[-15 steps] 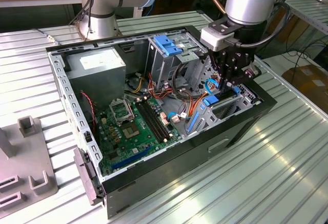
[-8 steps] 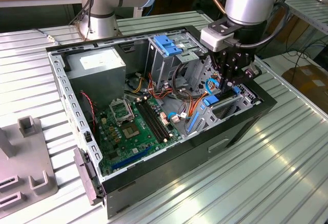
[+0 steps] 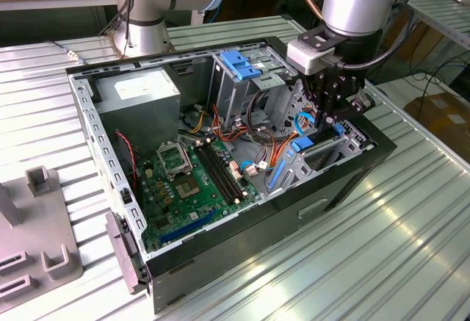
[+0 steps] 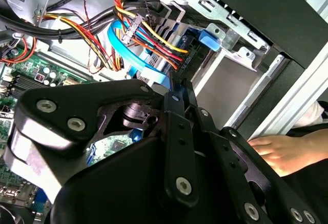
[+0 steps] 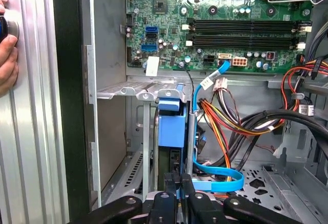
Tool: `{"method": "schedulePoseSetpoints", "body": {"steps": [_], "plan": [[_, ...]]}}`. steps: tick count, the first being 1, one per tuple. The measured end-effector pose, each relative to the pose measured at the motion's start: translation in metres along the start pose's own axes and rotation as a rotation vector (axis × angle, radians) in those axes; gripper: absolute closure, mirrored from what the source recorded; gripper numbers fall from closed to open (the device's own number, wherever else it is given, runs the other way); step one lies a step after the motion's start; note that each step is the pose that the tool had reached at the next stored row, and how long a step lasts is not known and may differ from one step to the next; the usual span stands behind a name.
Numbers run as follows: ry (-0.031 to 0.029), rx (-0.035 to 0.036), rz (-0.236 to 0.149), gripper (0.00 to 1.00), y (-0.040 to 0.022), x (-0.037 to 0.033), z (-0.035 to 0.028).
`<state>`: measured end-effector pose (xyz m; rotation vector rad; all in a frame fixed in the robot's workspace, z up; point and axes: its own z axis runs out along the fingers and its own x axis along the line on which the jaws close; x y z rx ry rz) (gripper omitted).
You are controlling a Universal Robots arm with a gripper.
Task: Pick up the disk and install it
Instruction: 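Insert the second disk wire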
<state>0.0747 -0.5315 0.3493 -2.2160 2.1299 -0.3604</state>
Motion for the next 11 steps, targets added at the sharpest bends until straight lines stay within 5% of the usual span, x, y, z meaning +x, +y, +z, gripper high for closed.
{"method": "schedulePoseSetpoints", "body": {"steps": [4, 7, 9, 10, 11], "plan": [[-0.0029, 0.0067, 0.001, 0.84, 0.0007, 0.0000, 0.0013], [-0.0174, 0.0088, 0.005, 0.84, 0.0013, 0.0012, 0.0025], [-0.0487, 0.0103, 0.011, 0.84, 0.0018, 0.0046, 0.0037], [-0.0598, 0.0116, 0.014, 0.84, 0.0020, 0.0064, 0.0041], [-0.0635, 0.0131, 0.015, 0.84, 0.0022, 0.0072, 0.0041]]}}
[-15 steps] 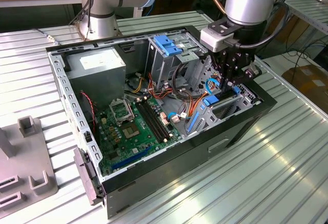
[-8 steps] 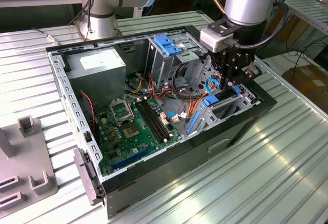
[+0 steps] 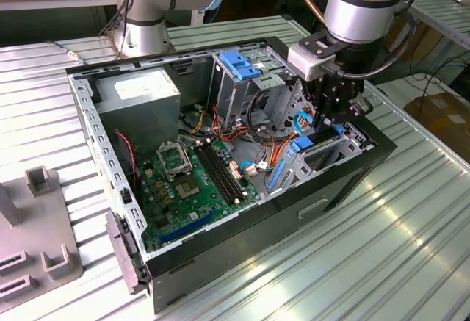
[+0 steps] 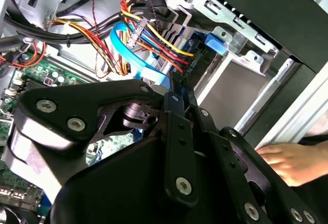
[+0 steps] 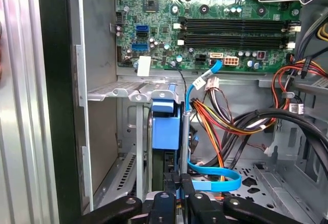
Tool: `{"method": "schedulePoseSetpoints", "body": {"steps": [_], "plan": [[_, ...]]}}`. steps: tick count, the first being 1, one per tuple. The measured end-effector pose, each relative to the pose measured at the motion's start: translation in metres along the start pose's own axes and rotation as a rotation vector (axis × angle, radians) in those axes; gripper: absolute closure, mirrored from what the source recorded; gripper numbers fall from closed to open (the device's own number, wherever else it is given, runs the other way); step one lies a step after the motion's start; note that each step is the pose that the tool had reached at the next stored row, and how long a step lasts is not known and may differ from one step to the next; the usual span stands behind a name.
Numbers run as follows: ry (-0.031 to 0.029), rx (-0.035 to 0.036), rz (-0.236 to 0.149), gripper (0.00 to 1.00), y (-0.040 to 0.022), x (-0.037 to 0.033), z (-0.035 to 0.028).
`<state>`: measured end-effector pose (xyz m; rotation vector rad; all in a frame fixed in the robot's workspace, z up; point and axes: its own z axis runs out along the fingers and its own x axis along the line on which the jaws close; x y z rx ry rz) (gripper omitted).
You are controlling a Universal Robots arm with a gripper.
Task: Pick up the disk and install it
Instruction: 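Insert the second disk wire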
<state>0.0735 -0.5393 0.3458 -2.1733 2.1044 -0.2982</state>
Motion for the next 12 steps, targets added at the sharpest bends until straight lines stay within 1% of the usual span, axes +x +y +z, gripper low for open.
{"method": "schedulePoseSetpoints", "body": {"steps": [1, 2, 4, 6, 7, 10, 11, 12], "plan": [[-0.0046, 0.0038, 0.000, 0.84, 0.0009, 0.0010, 0.0000], [-0.0077, 0.0071, 0.001, 0.84, 0.0019, 0.0019, -0.0002], [-0.0121, 0.0133, 0.000, 0.84, 0.0042, 0.0036, -0.0004], [-0.0141, 0.0169, -0.001, 0.84, 0.0055, 0.0046, -0.0005], [-0.0156, 0.0251, -0.002, 0.84, 0.0062, 0.0053, -0.0005], [-0.0193, 0.0410, -0.003, 0.84, 0.0082, 0.0067, -0.0008], [-0.0215, 0.0436, -0.003, 0.84, 0.0092, 0.0073, -0.0006], [-0.0227, 0.0444, -0.004, 0.84, 0.0096, 0.0074, -0.0001]]}}
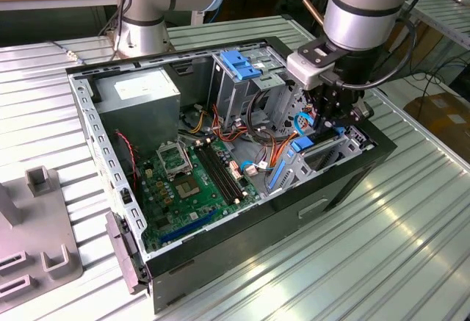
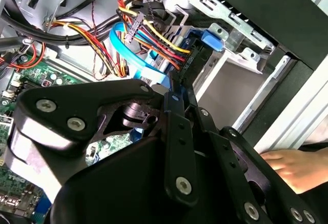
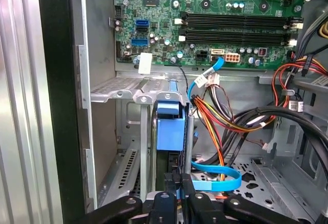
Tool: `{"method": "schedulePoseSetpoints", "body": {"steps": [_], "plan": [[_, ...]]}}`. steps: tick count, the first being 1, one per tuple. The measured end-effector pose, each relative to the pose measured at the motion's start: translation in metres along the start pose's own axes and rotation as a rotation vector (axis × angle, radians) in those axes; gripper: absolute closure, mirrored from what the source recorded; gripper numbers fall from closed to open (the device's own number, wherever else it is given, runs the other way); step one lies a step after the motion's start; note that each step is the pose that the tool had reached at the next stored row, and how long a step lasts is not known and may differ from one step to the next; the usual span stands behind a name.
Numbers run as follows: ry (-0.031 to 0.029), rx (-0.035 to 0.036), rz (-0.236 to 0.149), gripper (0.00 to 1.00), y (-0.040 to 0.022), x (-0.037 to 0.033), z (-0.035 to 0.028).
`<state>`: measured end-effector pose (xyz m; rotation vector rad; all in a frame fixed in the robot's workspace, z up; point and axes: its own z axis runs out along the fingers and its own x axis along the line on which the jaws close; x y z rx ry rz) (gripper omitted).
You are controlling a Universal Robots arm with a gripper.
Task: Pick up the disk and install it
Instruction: 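Insert the second disk wire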
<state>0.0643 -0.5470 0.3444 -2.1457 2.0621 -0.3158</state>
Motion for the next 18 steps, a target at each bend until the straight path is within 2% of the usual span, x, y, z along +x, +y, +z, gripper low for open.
{"method": "schedulePoseSetpoints", "body": {"steps": [4, 15, 18], "plan": [[-0.0009, 0.0003, 0.000, 0.84, 0.0006, 0.0001, 0.0017], [-0.0117, 0.0010, 0.003, 0.84, 0.0009, 0.0001, 0.0029], [-0.0135, 0.0008, 0.004, 0.84, 0.0024, 0.0012, 0.0083]]}}
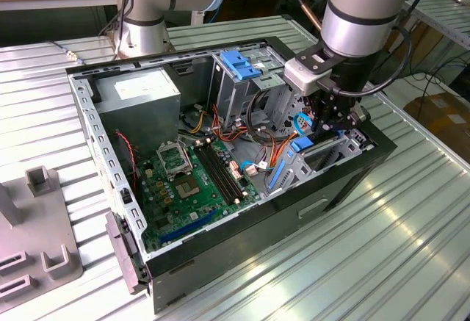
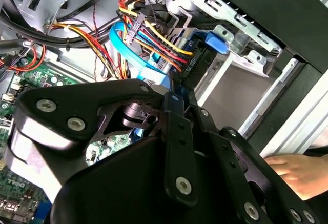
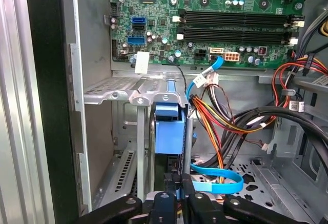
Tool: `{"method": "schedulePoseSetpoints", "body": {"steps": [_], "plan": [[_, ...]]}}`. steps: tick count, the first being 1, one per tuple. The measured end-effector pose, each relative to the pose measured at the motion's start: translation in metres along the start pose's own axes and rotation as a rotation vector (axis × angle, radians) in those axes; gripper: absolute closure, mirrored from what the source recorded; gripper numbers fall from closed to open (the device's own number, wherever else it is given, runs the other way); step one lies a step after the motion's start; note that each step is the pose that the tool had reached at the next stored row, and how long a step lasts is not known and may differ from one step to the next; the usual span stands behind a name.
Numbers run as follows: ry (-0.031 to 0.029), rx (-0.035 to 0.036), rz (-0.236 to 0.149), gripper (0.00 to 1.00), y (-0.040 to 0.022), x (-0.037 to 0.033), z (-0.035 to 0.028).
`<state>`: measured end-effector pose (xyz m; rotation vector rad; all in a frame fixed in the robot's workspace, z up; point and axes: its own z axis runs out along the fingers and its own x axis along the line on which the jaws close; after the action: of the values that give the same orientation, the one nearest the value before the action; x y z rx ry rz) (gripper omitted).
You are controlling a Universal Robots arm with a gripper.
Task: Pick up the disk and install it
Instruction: 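Insert the second disk wire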
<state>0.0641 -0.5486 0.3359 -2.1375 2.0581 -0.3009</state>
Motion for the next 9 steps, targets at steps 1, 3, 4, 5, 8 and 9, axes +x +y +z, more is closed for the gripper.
{"method": "schedulePoseSetpoints", "body": {"steps": [1, 3, 4, 5, 8, 9], "plan": [[-0.0001, 0.0000, 0.000, 0.84, 0.0000, 0.0000, 0.0001], [-0.0007, 0.0002, 0.000, 0.84, 0.0000, 0.0000, 0.0005], [-0.0008, 0.0002, 0.000, 0.84, 0.0000, 0.0000, 0.0005], [-0.0013, 0.0004, 0.000, 0.83, 0.0000, 0.0000, 0.0007], [-0.0007, 0.0002, 0.000, 0.76, -0.0041, 0.0006, -0.0154], [-0.0009, 0.0003, 0.000, 0.76, -0.0041, 0.0006, -0.0155]]}}
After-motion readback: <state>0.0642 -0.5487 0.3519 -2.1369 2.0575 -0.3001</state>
